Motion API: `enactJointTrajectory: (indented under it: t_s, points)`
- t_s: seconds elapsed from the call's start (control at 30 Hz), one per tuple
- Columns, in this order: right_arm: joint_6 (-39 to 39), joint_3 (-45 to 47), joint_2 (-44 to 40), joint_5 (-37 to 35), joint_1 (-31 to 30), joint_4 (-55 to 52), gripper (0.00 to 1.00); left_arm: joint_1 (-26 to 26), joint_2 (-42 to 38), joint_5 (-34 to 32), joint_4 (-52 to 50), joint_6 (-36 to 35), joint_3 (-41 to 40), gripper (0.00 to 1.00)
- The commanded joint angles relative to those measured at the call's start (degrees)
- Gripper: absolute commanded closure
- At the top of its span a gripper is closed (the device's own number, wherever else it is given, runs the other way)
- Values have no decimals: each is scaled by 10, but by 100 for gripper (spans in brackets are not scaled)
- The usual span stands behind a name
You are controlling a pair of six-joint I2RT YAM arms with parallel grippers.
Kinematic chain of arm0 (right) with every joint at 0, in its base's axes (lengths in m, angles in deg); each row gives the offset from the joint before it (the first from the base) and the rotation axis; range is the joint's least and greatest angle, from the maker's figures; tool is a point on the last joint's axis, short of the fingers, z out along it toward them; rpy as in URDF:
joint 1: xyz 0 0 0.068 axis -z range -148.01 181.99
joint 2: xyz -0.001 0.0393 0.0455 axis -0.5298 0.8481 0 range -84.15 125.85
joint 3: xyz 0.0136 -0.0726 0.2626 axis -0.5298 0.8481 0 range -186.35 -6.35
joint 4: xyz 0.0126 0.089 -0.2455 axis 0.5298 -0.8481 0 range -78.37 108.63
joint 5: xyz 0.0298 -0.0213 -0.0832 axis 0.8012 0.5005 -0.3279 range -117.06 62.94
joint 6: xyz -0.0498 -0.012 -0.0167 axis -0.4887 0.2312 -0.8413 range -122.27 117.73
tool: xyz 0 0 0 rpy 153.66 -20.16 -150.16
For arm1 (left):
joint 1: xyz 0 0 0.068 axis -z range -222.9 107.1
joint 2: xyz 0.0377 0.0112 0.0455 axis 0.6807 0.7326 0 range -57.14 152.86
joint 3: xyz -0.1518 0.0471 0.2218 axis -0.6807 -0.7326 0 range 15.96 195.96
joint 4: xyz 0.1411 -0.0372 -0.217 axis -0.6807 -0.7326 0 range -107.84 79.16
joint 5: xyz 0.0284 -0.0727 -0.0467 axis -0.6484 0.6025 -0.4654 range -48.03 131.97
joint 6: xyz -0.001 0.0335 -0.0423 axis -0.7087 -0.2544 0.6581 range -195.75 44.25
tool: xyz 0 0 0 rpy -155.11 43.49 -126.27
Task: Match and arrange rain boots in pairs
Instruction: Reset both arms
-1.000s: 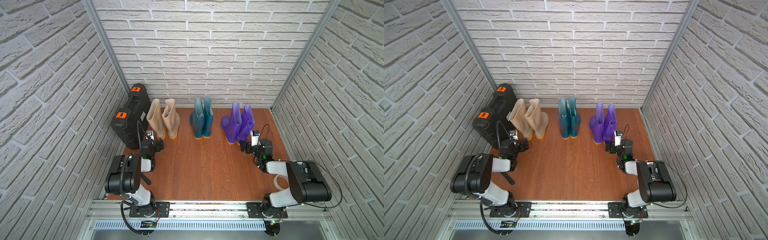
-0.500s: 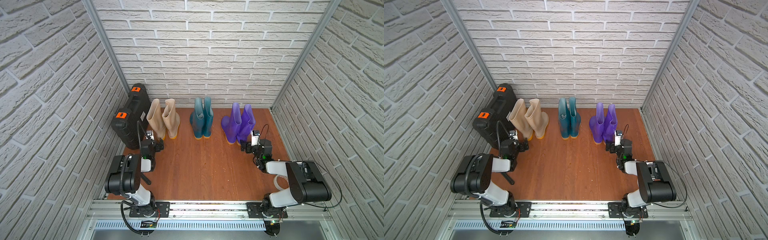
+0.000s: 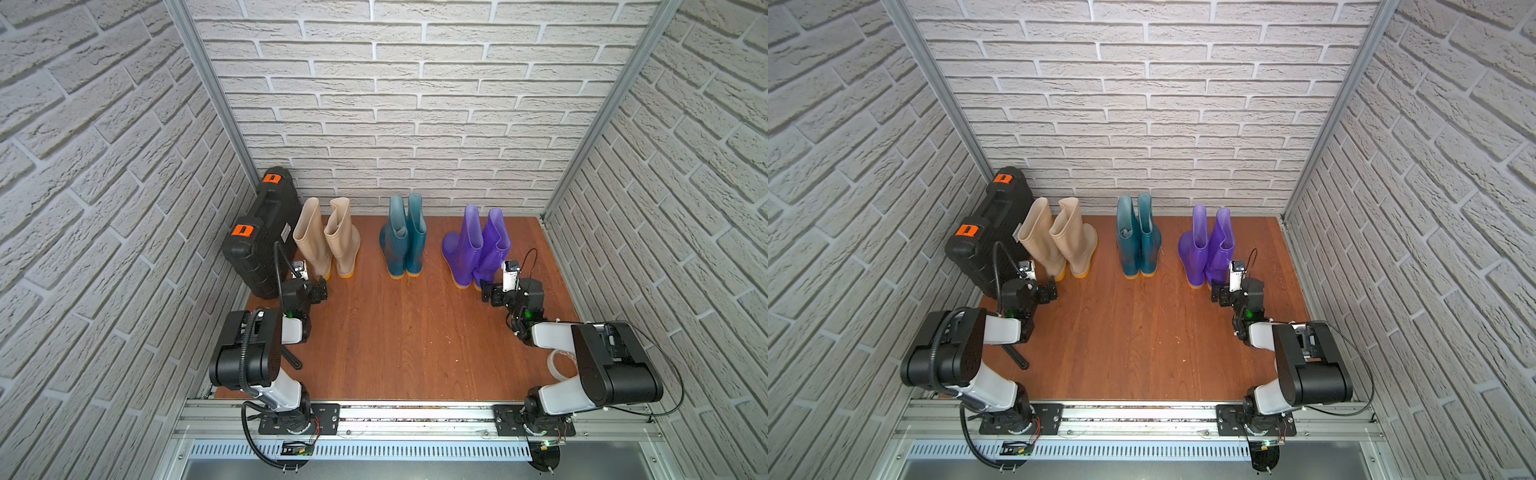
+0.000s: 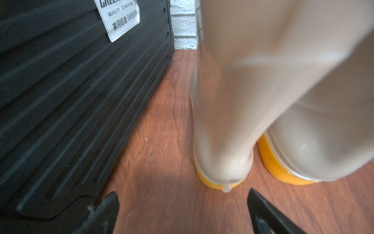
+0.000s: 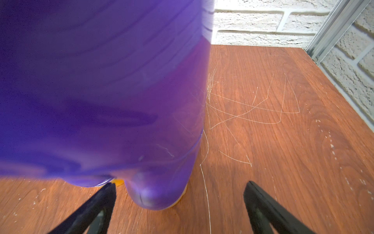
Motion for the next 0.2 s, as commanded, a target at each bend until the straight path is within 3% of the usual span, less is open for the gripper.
enactJointTrajectory:
  t_s: [0.0,0.17]
  points:
    - [-2,-3,1,-2,-5,31,0,-4,-4,1,19,0,6,2]
    - [-1,0,-3,-3,-5,33,0,-4,-4,1,19,0,6,2]
